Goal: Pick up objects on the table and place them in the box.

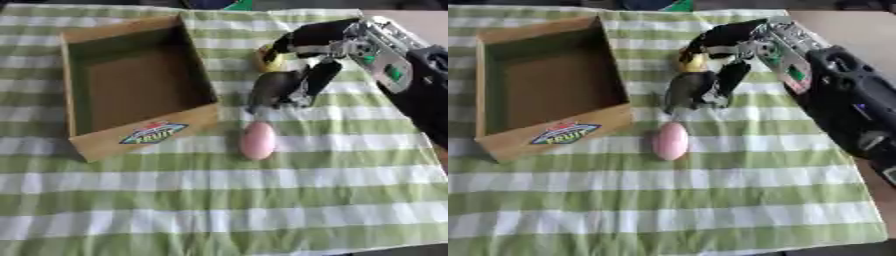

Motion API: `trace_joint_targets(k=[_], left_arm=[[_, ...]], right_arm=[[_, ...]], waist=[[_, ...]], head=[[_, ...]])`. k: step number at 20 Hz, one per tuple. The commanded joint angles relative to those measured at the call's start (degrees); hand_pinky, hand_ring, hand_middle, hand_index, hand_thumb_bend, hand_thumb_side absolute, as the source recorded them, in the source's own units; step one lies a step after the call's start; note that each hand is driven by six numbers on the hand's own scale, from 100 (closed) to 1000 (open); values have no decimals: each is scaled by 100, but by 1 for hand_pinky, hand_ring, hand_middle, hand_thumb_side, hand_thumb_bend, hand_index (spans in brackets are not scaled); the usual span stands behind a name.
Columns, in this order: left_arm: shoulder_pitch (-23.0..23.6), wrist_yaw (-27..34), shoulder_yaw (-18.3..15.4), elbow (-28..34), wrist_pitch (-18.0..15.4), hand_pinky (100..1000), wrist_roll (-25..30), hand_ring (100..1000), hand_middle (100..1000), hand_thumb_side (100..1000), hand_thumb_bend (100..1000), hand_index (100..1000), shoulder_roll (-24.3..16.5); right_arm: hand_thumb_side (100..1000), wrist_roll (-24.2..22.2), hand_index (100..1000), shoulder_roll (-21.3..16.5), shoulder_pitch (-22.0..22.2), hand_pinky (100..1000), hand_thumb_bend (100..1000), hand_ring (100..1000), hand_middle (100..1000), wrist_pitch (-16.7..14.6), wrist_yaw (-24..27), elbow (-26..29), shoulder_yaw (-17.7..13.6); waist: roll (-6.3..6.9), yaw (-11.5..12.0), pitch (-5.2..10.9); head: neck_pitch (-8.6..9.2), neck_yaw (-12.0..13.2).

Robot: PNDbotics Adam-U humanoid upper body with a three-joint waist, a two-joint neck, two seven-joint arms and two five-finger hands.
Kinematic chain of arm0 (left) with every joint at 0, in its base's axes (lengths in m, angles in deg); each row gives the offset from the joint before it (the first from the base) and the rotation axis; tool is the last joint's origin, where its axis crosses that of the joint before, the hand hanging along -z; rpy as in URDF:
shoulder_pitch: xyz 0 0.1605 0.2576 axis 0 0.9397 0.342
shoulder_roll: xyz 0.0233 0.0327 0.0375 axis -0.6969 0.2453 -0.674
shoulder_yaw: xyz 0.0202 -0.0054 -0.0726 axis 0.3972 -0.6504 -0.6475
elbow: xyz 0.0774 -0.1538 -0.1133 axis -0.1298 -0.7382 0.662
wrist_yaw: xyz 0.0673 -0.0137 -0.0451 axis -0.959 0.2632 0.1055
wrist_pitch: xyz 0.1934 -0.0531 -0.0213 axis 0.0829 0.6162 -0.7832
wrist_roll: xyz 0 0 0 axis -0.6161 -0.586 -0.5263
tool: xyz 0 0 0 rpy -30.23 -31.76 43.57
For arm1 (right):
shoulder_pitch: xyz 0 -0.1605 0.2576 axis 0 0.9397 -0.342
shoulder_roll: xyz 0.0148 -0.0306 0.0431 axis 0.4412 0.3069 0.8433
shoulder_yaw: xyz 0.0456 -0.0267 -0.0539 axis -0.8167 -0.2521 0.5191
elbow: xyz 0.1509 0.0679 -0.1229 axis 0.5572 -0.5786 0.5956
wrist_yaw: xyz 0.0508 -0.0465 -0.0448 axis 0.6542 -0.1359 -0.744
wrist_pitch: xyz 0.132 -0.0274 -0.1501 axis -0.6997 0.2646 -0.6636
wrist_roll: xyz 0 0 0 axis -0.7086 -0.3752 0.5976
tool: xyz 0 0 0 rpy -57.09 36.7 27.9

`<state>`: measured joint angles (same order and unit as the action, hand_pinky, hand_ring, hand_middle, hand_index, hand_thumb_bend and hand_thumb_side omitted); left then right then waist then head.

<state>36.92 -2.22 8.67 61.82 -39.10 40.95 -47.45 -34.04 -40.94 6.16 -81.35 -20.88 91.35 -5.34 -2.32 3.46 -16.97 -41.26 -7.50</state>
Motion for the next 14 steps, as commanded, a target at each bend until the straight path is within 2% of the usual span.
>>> trace_joint_targets(k=[1,5,11,14], left_arm=[[-61,33,-7,111,16,483,6,675,657,928,100,777,-76],[-71,38,-3,111,27,482,12,676,657,928,100,777,-78],[-74,44,5,111,32,482,22,676,657,928,100,776,-75],[-69,46,8,111,39,482,32,676,657,930,100,775,-63]], right_arm=[[550,-79,932,-82,-76,797,416,916,807,-30,-39,-12,-8],[550,-173,906,-67,-70,788,407,908,756,-41,18,15,16],[550,-198,817,-15,-62,763,371,872,634,16,124,17,22],[577,-171,763,37,-57,736,285,830,578,73,180,-28,14]], waist=[[1,1,89],[-1,-4,85],[5,7,74],[11,20,62]], head=[[42,6],[45,6],[72,-12],[77,-21]])
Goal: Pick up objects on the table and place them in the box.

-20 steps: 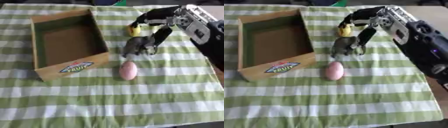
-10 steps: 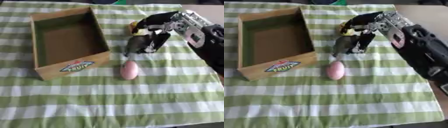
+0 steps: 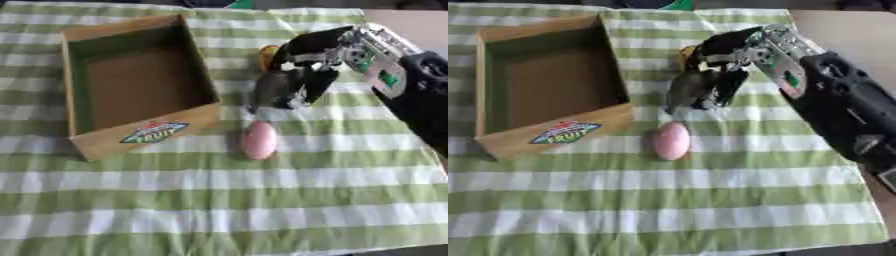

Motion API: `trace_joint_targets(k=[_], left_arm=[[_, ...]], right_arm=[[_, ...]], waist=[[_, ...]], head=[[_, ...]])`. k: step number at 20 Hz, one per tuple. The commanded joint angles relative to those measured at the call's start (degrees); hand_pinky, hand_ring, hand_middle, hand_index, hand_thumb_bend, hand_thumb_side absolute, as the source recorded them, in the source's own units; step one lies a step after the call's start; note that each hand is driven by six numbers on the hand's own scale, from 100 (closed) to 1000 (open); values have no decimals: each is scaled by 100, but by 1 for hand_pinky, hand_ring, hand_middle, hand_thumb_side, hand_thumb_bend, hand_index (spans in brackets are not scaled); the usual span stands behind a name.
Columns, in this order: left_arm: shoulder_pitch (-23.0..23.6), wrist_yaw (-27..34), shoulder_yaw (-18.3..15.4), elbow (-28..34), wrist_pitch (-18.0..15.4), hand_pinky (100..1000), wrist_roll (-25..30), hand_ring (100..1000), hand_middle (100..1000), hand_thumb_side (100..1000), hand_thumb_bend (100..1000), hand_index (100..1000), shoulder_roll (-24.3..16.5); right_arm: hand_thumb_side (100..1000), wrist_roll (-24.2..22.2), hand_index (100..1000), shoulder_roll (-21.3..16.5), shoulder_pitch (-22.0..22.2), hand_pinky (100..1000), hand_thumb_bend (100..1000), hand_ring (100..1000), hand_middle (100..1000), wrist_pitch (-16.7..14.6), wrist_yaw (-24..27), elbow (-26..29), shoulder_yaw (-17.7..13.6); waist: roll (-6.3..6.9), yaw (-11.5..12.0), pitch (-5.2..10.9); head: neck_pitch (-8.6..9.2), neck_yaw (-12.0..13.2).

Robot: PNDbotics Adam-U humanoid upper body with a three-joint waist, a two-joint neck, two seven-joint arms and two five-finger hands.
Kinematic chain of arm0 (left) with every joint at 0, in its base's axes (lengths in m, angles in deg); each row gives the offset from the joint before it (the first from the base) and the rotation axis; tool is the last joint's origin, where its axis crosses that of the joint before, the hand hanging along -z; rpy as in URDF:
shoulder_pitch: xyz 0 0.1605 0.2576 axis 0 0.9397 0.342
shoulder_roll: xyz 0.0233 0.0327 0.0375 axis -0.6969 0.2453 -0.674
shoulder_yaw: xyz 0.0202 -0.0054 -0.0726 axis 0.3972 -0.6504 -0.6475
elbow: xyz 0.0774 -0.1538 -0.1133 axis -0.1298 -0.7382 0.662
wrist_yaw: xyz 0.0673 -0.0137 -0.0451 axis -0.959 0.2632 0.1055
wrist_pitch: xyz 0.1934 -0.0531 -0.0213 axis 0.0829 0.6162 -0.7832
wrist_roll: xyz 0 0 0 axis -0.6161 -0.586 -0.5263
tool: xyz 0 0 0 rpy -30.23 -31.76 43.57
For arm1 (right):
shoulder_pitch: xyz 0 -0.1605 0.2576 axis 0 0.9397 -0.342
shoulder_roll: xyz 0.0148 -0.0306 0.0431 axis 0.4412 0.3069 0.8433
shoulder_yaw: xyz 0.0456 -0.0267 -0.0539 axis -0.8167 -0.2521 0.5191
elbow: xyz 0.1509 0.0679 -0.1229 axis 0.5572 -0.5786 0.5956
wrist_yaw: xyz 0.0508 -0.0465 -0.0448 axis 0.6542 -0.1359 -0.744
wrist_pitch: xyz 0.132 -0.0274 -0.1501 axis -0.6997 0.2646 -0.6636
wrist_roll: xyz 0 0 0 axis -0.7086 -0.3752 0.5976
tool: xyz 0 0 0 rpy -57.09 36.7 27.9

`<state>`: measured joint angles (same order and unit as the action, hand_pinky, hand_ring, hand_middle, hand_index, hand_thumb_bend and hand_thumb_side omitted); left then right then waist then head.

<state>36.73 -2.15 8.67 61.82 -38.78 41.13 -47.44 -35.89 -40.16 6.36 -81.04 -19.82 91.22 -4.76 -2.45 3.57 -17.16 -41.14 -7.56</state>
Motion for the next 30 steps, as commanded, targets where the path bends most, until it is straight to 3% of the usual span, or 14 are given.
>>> trace_joint_targets(k=[1,5,6,14,19,30], left_arm=[[-50,40,9,111,9,481,18,677,657,931,100,775,-61],[-46,39,11,111,15,481,32,677,657,932,100,774,-50],[-44,38,11,111,17,481,36,677,657,933,100,774,-48],[-48,36,16,111,44,480,66,678,657,935,100,771,-36],[-52,41,22,111,47,480,70,679,656,934,100,770,-41],[-50,48,32,111,83,479,72,680,657,933,100,770,-61]], right_arm=[[587,28,754,-25,-77,731,266,823,566,65,87,-34,-48],[622,140,717,17,-73,703,168,784,518,150,101,-89,-74],[631,172,703,19,-69,698,100,776,504,166,104,-96,-78],[564,288,647,8,-47,667,100,735,446,253,266,-76,-81],[590,341,580,-28,-50,646,100,704,392,322,411,16,-93],[525,600,452,-226,-91,630,100,685,395,316,678,171,-233]], waist=[[25,13,78],[29,23,60],[29,23,56],[30,10,39],[31,1,42],[22,-27,96]], head=[[67,-18],[69,-28],[70,-31],[79,-32],[86,-29],[111,3]])
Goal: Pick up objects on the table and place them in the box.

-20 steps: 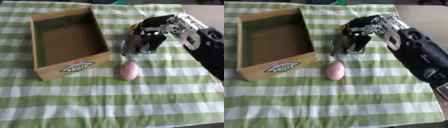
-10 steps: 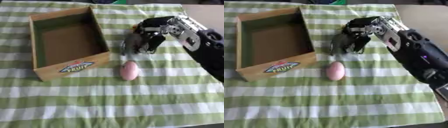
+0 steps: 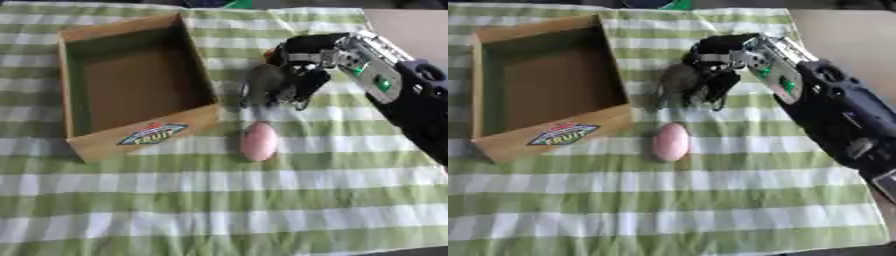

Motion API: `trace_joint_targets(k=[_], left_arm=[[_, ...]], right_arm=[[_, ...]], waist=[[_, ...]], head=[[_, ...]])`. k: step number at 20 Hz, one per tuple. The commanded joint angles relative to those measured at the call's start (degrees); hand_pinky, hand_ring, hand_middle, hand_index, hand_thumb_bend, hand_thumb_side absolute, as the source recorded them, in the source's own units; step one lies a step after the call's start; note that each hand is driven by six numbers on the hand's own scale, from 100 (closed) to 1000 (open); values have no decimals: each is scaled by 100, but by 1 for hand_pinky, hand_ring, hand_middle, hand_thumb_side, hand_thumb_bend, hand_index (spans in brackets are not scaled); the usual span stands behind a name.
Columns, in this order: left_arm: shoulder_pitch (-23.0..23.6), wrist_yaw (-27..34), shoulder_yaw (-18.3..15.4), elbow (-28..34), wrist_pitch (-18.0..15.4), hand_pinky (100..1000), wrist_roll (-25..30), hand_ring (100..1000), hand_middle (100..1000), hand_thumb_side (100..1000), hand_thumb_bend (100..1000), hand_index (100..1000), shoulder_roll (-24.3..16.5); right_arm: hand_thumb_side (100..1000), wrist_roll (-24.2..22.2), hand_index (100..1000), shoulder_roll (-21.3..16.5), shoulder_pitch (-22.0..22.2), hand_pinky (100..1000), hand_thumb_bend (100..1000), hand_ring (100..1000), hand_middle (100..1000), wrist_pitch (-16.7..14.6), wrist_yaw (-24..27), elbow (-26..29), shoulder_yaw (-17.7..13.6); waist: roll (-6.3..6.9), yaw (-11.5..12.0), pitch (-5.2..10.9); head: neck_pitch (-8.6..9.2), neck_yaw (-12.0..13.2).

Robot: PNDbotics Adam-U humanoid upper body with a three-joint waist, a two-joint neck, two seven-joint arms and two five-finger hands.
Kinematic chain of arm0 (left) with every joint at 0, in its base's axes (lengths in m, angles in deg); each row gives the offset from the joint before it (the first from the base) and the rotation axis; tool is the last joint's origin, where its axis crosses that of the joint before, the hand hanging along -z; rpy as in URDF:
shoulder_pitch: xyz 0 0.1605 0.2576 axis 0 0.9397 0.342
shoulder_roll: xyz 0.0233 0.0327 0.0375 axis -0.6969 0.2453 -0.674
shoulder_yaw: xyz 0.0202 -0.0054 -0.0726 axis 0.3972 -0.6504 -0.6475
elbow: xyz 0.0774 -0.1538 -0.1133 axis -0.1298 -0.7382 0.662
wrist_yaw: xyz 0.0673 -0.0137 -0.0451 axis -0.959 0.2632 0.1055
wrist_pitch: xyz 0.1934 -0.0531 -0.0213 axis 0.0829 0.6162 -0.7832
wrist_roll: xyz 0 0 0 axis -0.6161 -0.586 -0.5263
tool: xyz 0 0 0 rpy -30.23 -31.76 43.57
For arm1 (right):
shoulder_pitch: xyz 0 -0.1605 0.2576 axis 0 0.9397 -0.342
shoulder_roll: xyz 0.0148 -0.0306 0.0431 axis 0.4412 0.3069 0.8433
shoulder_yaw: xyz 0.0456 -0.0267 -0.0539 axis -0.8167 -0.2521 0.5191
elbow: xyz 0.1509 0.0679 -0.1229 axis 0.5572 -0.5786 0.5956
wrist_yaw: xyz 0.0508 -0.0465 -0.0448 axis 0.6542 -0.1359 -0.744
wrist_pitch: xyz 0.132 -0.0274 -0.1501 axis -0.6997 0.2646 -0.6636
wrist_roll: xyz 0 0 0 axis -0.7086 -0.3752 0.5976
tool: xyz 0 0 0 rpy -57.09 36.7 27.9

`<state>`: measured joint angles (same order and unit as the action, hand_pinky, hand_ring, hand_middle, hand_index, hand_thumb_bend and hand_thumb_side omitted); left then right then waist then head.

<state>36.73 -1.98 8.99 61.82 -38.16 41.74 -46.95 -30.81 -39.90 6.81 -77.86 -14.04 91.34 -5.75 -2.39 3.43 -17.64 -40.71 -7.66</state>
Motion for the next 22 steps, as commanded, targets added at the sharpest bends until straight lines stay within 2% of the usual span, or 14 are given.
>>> trace_joint_targets(k=[1,6,8,9,13,14,15,22], left_arm=[[-50,30,0,111,23,479,11,680,657,932,100,770,-113],[-42,41,8,111,19,479,10,680,657,930,100,770,-126],[-34,45,8,111,19,479,8,680,657,929,100,770,-130],[-31,47,8,111,19,479,6,680,657,929,100,770,-134],[-18,48,12,111,21,478,3,681,657,928,100,770,-150],[-14,47,13,111,22,478,2,681,657,933,100,770,-155],[-12,47,14,111,24,478,0,681,657,928,100,770,-158],[5,49,27,111,17,477,-8,682,658,925,100,769,-189]], right_arm=[[518,119,435,-275,-134,630,100,684,390,-4,130,177,-147],[513,211,388,-374,-141,625,100,675,352,-34,278,276,-192],[544,225,367,-425,-170,619,100,666,320,-73,311,317,-209],[512,236,362,-450,-196,618,100,665,311,-92,323,341,-221],[514,246,356,-536,-323,617,100,662,301,-166,391,443,-270],[636,232,354,-551,-365,617,100,661,298,-186,410,459,-283],[515,214,352,-558,-409,617,100,661,296,-203,432,467,-297],[515,-39,348,-416,-792,619,100,656,283,-280,578,309,-386]], waist=[[17,-14,149],[23,-18,174],[24,-23,185],[24,-27,191],[17,-41,209],[13,-42,215],[9,-44,221],[-8,-20,259]], head=[[77,16],[91,32],[82,35],[75,36],[52,28],[47,27],[41,27],[-20,-15]])
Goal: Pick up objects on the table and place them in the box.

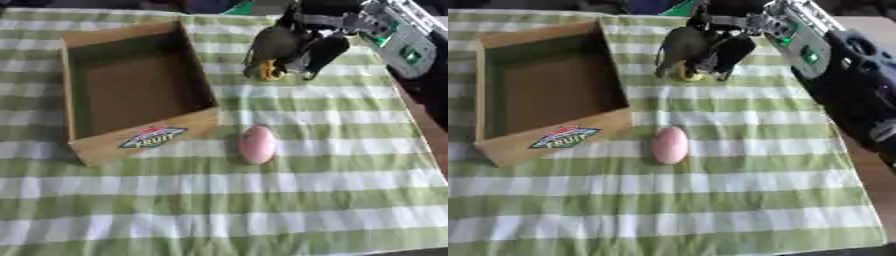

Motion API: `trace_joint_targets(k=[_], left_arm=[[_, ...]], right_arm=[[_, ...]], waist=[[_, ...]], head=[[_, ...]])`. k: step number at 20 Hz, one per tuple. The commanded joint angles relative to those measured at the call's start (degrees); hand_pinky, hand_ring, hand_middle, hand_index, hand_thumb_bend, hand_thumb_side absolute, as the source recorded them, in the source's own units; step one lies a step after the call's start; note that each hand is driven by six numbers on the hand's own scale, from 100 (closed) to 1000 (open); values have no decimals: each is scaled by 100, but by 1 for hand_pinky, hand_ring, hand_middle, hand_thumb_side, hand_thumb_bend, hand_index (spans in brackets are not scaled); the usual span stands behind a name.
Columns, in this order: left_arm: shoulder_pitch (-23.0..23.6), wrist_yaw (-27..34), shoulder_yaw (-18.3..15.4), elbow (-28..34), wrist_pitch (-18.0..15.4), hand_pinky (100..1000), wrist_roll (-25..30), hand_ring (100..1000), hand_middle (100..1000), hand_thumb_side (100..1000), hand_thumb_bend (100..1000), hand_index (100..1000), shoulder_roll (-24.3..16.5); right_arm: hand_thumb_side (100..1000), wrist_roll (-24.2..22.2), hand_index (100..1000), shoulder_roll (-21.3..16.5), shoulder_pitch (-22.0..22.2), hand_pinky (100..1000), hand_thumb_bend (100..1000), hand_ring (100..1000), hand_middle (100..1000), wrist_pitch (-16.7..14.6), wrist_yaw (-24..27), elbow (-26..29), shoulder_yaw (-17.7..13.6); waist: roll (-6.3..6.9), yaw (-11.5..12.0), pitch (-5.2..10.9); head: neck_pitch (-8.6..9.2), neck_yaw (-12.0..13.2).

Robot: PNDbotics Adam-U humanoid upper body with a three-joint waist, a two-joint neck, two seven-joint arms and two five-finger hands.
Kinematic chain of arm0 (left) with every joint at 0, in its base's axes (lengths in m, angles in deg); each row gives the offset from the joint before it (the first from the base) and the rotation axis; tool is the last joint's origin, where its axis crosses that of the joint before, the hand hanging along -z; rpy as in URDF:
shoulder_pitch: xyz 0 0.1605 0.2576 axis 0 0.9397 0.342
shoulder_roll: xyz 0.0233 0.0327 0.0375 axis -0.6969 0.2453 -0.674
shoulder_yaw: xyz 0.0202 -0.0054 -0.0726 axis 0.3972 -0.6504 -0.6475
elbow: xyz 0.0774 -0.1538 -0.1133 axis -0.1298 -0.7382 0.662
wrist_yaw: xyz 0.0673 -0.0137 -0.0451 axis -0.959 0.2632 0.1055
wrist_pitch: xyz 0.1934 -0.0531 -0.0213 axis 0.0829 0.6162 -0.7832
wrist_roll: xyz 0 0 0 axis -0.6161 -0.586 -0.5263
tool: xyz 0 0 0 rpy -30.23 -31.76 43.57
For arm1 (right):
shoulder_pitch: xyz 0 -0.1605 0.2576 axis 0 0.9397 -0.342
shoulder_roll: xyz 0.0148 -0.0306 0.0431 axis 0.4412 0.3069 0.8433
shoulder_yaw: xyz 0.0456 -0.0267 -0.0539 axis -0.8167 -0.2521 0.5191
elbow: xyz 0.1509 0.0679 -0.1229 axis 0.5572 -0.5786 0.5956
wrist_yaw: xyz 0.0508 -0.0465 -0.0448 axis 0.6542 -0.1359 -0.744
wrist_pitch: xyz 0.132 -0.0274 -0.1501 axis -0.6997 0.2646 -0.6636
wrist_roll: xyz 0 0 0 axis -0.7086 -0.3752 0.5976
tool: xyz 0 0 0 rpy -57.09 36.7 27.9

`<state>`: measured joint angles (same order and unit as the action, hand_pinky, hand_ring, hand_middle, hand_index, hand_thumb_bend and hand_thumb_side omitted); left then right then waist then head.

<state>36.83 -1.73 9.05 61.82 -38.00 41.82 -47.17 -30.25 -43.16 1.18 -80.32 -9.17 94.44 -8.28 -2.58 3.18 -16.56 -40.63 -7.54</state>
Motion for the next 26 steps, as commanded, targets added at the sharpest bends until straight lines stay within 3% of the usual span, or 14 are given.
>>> trace_joint_targets(k=[1,9,18,26], left_arm=[[-2,25,25,111,2,477,-16,682,658,925,100,769,-171],[4,45,57,111,8,477,-1,680,658,923,100,769,-189],[-81,124,140,111,-5,476,52,678,658,920,100,768,-179],[-212,211,200,111,-6,476,121,678,659,921,100,768,-144]], right_arm=[[516,-141,348,-42,-303,619,100,658,279,-46,111,-49,-154],[523,-270,347,489,-932,621,100,655,267,-145,20,-474,-318],[527,-103,346,1384,-1521,622,100,651,252,-347,-631,-1204,-608],[525,95,345,2055,-1699,624,100,645,241,-379,-1214,-1711,-887]], waist=[[8,10,157],[-5,93,195],[-12,325,165],[-50,596,66]], head=[[-38,-40],[-27,-146],[114,-370],[229,-619]])
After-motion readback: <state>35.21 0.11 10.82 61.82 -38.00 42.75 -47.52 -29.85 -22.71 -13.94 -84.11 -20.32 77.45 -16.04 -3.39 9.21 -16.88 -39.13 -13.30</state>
